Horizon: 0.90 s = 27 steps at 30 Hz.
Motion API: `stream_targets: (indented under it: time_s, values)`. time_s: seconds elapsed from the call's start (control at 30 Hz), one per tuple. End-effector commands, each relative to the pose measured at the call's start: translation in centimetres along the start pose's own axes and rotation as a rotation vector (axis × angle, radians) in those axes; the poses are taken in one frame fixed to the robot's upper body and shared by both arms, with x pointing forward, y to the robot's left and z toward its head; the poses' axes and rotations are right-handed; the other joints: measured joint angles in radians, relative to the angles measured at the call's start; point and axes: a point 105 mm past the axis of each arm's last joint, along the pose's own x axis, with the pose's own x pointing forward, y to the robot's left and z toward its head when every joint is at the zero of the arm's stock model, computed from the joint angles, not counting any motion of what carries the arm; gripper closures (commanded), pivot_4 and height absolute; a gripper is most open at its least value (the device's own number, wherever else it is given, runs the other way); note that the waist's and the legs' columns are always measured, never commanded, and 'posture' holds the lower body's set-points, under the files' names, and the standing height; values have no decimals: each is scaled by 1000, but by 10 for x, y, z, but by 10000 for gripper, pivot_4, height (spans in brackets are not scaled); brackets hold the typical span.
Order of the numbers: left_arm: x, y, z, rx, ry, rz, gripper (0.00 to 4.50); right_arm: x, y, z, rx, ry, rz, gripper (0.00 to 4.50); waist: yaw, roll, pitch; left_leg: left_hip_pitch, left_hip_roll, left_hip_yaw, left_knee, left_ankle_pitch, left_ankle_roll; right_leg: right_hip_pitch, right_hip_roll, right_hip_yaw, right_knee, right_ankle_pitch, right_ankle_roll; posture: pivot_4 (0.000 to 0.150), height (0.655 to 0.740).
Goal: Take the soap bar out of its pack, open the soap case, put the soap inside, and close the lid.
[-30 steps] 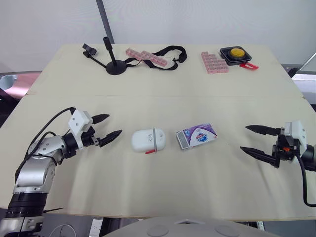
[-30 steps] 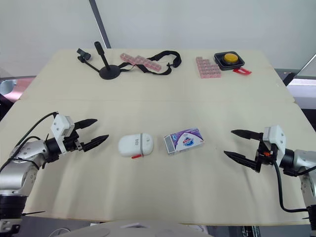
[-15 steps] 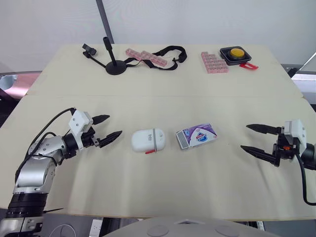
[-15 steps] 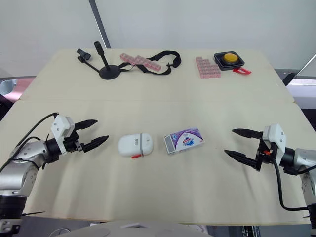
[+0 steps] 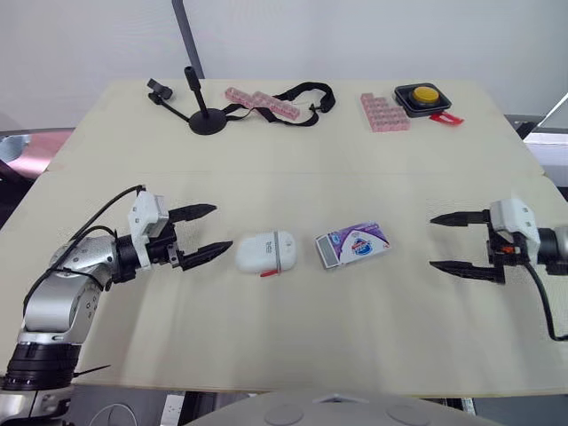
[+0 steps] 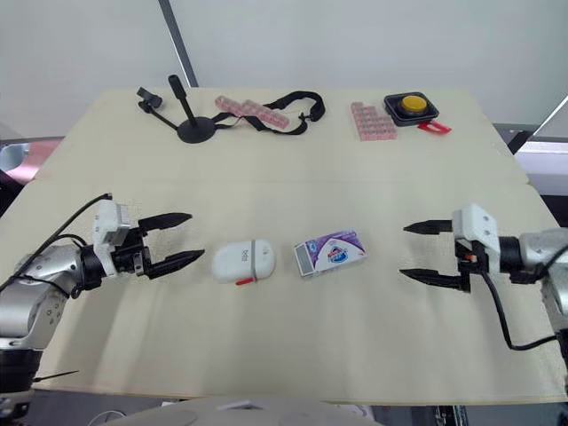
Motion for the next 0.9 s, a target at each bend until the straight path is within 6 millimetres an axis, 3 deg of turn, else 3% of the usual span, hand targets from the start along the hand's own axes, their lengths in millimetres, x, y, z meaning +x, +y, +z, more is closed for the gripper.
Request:
stream_targets:
  time_s: [0.03, 0.27, 0.47, 0.9]
  values:
    - [5, -17, 5, 61, -30, -54, 0, 5, -7, 9, -117, 97, 86, 465, 2, 0, 0, 0, 0, 0, 0, 0, 0, 0, 0, 0, 0, 0, 0, 1500, 7400]
    - [5, -45, -8, 63, -55, -78, 0, 34, -23, 32, -248, 132, 216, 465, 2, 0, 0, 0, 0, 0, 0, 0, 0, 0, 0, 0, 1, 0, 0, 1500, 7400]
    - [5, -69, -15, 46, -54, -120, 0, 54, -25, 36, -294, 148, 280, 465, 5, 0, 0, -1, 2, 1, 0, 0, 0, -2, 1, 0, 2, 0, -1, 1500, 7400]
    - [7, -80, -19, 44, -52, -124, 0, 84, -25, 27, -314, 209, 375, 465, 3, 0, 0, -1, 6, 12, 0, 0, 0, -8, 3, 5, 6, 0, -1, 1500, 7400]
